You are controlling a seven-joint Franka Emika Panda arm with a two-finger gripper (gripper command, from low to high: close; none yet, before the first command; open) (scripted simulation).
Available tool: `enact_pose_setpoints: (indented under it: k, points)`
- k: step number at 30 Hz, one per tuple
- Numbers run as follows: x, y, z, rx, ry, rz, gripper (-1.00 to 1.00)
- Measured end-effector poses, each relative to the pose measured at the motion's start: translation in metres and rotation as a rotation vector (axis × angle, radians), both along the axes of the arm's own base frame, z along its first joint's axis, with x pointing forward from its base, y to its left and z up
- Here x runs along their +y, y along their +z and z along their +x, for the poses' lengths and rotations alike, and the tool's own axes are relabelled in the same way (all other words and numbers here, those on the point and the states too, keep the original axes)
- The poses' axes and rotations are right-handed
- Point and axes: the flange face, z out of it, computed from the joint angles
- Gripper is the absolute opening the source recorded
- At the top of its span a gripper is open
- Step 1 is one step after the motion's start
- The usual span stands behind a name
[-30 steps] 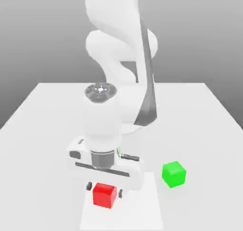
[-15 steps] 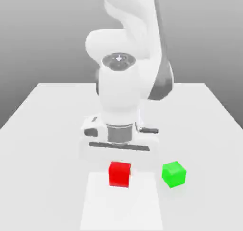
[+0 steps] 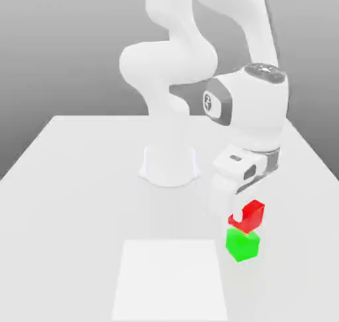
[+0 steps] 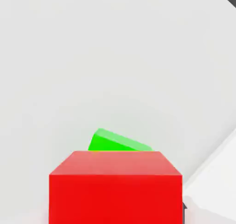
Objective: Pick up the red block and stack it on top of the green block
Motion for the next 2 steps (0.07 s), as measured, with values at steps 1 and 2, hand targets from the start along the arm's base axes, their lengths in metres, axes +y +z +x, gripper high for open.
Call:
enact_pose_setpoints:
  k: [1, 2]
  points:
    - [0.0001, 0.0, -0.0001, 0.0, 0.0, 0.0, 1.0]
    - [0.0001, 0.0, -0.0001, 0.0, 0.0, 0.0, 1.0]
